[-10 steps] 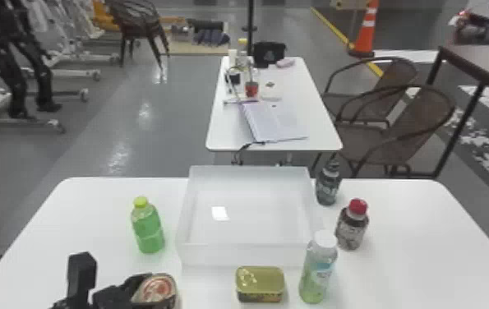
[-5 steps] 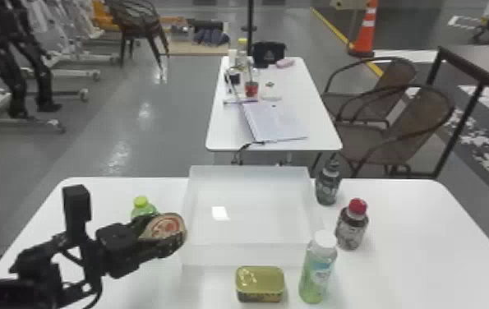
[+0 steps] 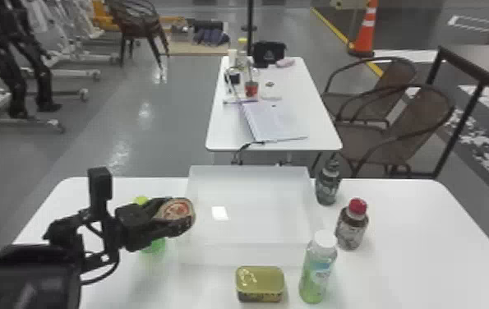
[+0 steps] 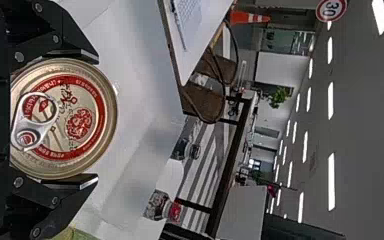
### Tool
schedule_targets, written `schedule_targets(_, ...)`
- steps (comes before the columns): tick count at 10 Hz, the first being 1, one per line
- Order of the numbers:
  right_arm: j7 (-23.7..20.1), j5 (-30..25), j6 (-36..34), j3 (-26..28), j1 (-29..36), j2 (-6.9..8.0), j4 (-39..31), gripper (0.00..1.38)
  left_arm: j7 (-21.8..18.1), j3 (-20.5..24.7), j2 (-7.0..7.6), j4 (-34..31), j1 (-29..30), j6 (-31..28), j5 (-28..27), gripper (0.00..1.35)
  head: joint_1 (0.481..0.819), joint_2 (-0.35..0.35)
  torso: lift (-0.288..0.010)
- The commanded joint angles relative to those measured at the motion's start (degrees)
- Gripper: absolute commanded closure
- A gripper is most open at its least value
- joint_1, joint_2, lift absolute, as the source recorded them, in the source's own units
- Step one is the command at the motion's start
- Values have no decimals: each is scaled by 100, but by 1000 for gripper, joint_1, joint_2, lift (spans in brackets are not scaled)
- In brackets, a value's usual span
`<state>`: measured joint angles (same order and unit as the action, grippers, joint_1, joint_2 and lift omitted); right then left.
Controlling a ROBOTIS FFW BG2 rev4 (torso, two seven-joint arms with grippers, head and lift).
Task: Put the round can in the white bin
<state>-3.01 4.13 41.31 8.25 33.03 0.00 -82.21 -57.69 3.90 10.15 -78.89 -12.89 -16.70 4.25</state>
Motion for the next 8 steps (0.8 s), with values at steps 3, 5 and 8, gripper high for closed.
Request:
schedule_targets(3, 2, 9, -9, -69, -51, 5, 65, 35, -155, -689, 118, 1623, -1172, 764, 40, 825, 549, 0, -100)
schedule_targets(5, 2, 18, 0, -69, -43, 5, 65, 35, -40, -794, 39, 1693, -1198, 940, 76, 674, 549, 0, -100)
schedule_targets(8, 2, 35, 0, -69, -34, 5, 73, 35, 118, -1014, -13, 1675, -1189, 1011, 410, 127, 549, 0, -100)
